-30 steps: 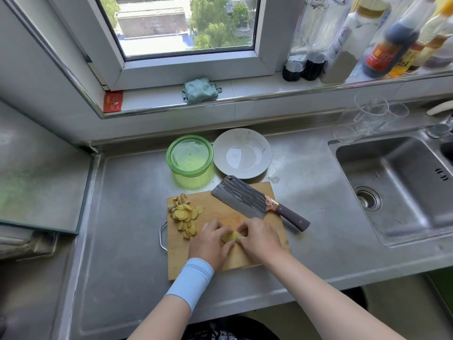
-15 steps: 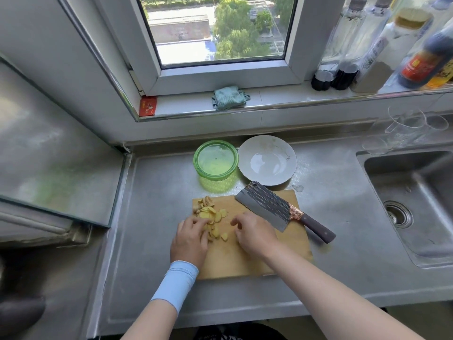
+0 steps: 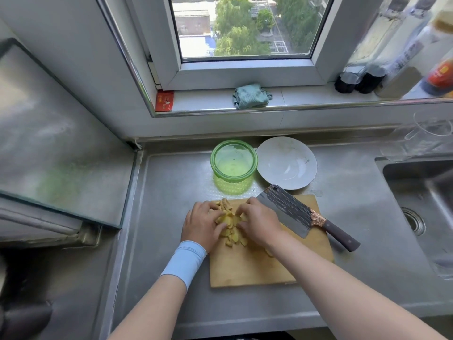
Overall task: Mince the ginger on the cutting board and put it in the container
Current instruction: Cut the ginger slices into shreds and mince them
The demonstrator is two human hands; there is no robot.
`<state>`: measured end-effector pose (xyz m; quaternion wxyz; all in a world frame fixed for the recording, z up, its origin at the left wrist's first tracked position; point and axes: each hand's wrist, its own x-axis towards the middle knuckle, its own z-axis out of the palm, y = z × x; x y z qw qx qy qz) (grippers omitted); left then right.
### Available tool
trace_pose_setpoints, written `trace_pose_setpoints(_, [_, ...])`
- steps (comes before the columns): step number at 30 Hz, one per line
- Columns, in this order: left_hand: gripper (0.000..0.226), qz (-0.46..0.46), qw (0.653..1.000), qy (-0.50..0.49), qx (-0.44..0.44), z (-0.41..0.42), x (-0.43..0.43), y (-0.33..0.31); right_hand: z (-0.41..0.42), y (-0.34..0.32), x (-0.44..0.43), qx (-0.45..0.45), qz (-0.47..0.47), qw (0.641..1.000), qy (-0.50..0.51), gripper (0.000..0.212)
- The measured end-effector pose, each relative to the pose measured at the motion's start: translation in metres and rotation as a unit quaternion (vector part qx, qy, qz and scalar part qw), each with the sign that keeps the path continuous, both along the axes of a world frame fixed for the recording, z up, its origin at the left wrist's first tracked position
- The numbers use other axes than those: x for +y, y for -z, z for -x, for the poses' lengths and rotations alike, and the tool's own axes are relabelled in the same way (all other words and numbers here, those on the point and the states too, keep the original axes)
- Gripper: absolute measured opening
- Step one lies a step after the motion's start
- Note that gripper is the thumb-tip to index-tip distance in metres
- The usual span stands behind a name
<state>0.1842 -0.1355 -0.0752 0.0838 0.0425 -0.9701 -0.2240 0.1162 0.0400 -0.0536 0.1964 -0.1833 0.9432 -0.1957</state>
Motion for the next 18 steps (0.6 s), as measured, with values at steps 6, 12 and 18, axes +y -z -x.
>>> trace_pose_setpoints(6, [0.024,0.000,0.998,0.059,0.014,-0.001,-0.008,0.004,0.007,-0.016,0.006,-0.054,0.005,0.998,0.041,0.005])
trace_pose_setpoints(12, [0.019,0.034,0.992,0.115,0.049,0.006,-0.013,0.001,0.021,-0.048,0.036,-0.126,0.049,0.987,0.086,0.004])
trace_pose_setpoints(18, [0.016,0.048,0.984,0.118,0.124,0.004,-0.010,0.004,0.004,-0.055,0.063,-0.202,0.002,0.978,0.048,0.008])
